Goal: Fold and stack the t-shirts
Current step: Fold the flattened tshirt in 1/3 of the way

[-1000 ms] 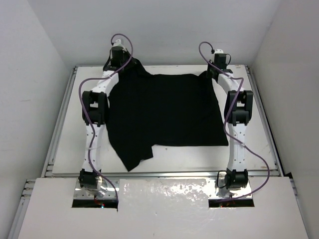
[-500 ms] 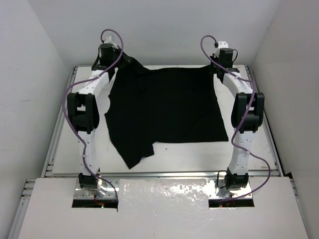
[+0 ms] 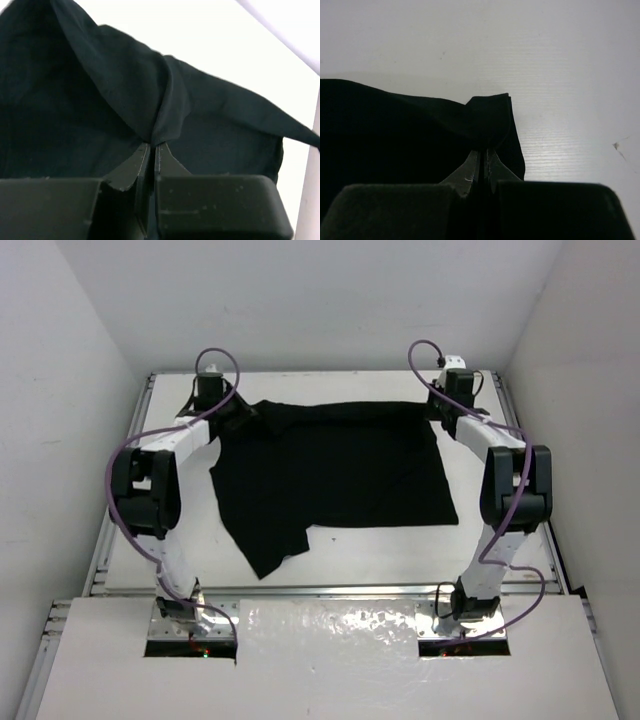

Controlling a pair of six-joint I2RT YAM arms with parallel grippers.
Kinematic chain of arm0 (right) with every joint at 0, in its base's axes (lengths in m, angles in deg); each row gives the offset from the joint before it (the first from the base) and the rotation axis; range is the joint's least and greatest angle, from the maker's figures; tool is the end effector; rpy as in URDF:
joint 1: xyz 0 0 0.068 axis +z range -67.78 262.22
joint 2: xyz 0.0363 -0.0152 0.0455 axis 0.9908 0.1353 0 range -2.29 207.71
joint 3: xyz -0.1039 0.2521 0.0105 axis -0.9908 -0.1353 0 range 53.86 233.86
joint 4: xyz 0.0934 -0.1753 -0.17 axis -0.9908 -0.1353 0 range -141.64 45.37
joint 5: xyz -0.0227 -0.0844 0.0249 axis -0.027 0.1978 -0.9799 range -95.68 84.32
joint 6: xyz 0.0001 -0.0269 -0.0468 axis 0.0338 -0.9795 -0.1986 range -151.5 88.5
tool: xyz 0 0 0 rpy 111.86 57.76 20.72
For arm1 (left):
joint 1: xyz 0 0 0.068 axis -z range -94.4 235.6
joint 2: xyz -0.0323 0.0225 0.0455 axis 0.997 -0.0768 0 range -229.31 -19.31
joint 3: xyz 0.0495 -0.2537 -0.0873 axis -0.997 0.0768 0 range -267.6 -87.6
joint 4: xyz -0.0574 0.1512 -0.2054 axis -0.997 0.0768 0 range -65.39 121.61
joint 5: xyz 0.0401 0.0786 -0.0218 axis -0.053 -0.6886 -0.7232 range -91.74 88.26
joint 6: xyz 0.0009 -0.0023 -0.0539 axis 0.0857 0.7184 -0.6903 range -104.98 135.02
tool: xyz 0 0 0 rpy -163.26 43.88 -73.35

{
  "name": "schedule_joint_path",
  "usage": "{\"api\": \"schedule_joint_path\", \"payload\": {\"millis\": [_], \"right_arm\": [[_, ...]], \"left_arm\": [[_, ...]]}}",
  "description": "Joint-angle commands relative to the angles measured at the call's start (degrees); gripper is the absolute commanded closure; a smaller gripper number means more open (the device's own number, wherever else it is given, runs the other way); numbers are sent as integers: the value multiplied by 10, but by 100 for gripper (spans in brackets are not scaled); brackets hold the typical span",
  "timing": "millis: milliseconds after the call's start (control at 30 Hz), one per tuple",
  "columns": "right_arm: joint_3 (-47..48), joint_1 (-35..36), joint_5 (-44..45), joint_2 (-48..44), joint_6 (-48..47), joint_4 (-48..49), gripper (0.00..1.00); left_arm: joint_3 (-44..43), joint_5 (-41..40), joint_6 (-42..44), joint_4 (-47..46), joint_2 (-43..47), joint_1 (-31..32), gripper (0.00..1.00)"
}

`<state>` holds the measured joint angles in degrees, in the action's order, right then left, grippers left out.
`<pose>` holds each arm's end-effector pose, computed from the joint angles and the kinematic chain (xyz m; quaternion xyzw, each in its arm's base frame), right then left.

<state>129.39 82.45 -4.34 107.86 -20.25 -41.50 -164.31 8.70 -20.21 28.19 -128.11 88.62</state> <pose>0.4400 0.0009 0.2144 0.0895 0.8678 0.0387 0.4873 0.4320 -0.0293 0.2205 -0.2058 0.8627 -0.2254 0.4031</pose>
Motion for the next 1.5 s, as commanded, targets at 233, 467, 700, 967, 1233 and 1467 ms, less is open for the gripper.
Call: {"api": "schedule_joint_path", "payload": {"millis": [233, 467, 700, 967, 1233, 1467], "right_arm": [[-64, 0, 27, -62, 24, 5, 100], [-100, 0, 45, -84, 35, -16, 100], [-141, 0, 59, -108, 57, -30, 99], [-170, 0, 54, -142, 70, -50, 33], [-114, 0, 23, -125, 99, -112, 10], [145, -16, 21, 86, 106, -254, 20]], "left_arm": [[68, -80, -40, 26, 84, -3, 100], [146, -75, -89, 13, 141, -2, 100], [227, -72, -128, -11, 207, -2, 100], [279, -70, -141, -15, 235, -2, 68], [278, -223, -146, 45, 339, -3, 0], [31, -255, -68, 143, 113, -23, 2]]}}
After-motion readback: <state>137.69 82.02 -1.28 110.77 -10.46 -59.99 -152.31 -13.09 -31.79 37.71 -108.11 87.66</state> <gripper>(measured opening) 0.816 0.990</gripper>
